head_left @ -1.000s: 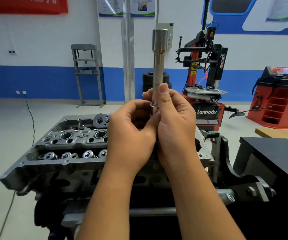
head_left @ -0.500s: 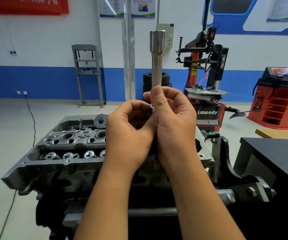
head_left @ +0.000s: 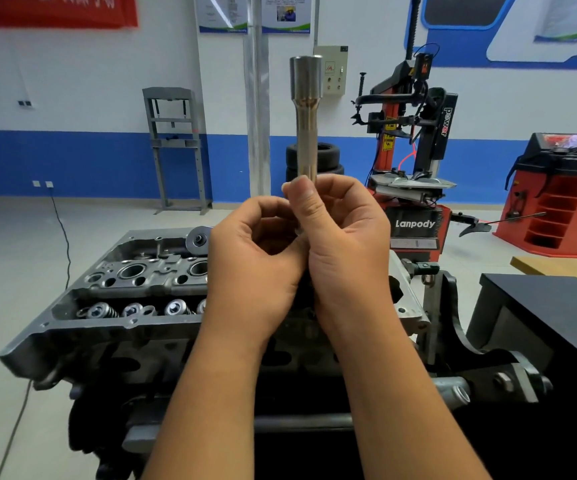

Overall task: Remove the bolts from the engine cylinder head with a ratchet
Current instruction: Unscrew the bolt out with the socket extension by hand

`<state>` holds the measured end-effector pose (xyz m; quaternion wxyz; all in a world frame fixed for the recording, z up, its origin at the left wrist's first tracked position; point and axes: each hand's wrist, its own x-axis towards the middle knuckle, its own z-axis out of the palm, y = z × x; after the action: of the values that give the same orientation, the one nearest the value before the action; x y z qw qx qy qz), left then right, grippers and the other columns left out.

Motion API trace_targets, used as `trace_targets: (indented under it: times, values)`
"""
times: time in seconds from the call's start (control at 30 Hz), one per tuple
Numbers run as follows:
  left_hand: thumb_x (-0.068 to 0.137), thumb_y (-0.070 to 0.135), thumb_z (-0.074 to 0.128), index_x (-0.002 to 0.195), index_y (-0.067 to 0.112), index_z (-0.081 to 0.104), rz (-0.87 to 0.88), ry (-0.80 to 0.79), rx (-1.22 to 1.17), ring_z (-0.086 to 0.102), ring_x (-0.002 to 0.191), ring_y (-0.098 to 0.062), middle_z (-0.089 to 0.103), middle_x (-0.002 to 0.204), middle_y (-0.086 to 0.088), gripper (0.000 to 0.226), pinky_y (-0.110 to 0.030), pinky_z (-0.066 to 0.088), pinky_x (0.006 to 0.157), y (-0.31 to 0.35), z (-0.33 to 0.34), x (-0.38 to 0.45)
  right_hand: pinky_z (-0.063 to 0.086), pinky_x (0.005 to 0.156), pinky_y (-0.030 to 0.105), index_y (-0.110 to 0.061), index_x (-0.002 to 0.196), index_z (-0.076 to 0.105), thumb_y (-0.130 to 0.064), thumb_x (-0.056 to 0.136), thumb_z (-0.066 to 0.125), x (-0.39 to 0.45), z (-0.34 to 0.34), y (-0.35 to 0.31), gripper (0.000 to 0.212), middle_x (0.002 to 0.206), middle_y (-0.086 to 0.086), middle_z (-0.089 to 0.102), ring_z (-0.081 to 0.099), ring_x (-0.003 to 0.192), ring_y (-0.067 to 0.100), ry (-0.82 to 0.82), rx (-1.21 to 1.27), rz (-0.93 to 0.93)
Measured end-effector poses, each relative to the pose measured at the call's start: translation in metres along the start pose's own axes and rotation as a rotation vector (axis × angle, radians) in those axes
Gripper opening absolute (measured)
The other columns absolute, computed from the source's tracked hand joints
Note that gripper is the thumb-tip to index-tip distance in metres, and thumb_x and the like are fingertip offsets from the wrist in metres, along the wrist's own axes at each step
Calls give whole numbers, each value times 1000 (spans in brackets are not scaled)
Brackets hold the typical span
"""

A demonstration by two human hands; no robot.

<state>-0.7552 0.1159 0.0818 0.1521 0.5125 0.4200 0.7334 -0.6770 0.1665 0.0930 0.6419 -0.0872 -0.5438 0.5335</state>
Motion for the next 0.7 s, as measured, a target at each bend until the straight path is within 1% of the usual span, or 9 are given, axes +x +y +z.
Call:
trace_targets:
  times: [0.07, 0.13, 0.17, 0.23, 0.3, 0.43, 0.53, 0.63, 0.7]
  values:
    - [95, 2, 71, 114, 11, 74, 16, -68, 7, 77, 100, -17, 80, 103, -2, 21, -38, 64, 89, 0, -1, 0, 64, 79, 49, -3, 99, 69, -21, 88, 80, 1, -1, 1, 25, 89, 16, 74, 72, 81, 27, -15, -19, -20]
    - [103, 3, 60, 125, 12, 71, 9, -176, -25, 75, 110, -18, 79, 112, -2, 26, -37, 61, 96, 2, -4, -1, 60, 76, 33, -7, 96, 72, -23, 91, 77, 1, -1, 0, 17, 84, 5, 72, 69, 80, 15, -47, -60, -47]
    - [105, 5, 57, 128, 11, 70, -4, -219, -60, 74, 114, -20, 78, 115, -3, 28, -37, 60, 98, 3, -5, -1, 59, 77, 30, -11, 94, 73, -25, 92, 75, 1, -1, 0, 15, 84, 2, 72, 68, 80, 12, -54, -79, -57]
    - [105, 10, 53, 132, 10, 67, -38, -259, -144, 72, 117, -23, 77, 119, -5, 30, -37, 58, 101, 4, -7, -1, 60, 77, 33, -16, 89, 74, -30, 94, 70, 1, 0, 1, 15, 85, 2, 72, 67, 81, 11, -58, -93, -70]
    - [105, 10, 52, 131, 12, 68, -61, -240, -184, 73, 116, -22, 78, 118, -5, 30, -35, 58, 100, 5, -6, -1, 61, 82, 43, -18, 89, 74, -33, 95, 67, 2, 0, 2, 18, 86, 4, 72, 67, 83, 15, -65, -91, -72]
    - [95, 7, 68, 117, 14, 74, -48, -80, -127, 77, 104, -20, 80, 107, -3, 23, -38, 63, 91, 3, -2, 0, 62, 85, 43, -20, 91, 73, -34, 93, 69, 1, 2, 1, 15, 90, 4, 75, 71, 86, 16, -61, -50, -27]
    - [91, 1, 75, 111, 12, 75, -30, -15, -68, 78, 99, -20, 81, 102, -4, 23, -41, 64, 88, -1, -2, 1, 64, 82, 45, -10, 98, 69, -32, 88, 76, 0, 1, 1, 25, 91, 10, 76, 73, 82, 19, -48, -52, -13]
    - [98, 2, 66, 119, 11, 75, -14, -116, -70, 77, 105, -18, 81, 107, -2, 24, -33, 63, 90, 0, -3, 0, 62, 82, 36, -12, 95, 70, -33, 89, 74, 0, 0, 0, 22, 96, 15, 75, 70, 83, 15, -58, -101, -35]
    - [104, 7, 58, 125, 13, 72, -20, -221, -99, 75, 111, -19, 79, 113, -2, 27, -32, 61, 94, 3, -6, -1, 62, 84, 41, -15, 92, 72, -35, 92, 70, 0, 1, -1, 19, 96, 16, 73, 69, 85, 15, -64, -129, -50]
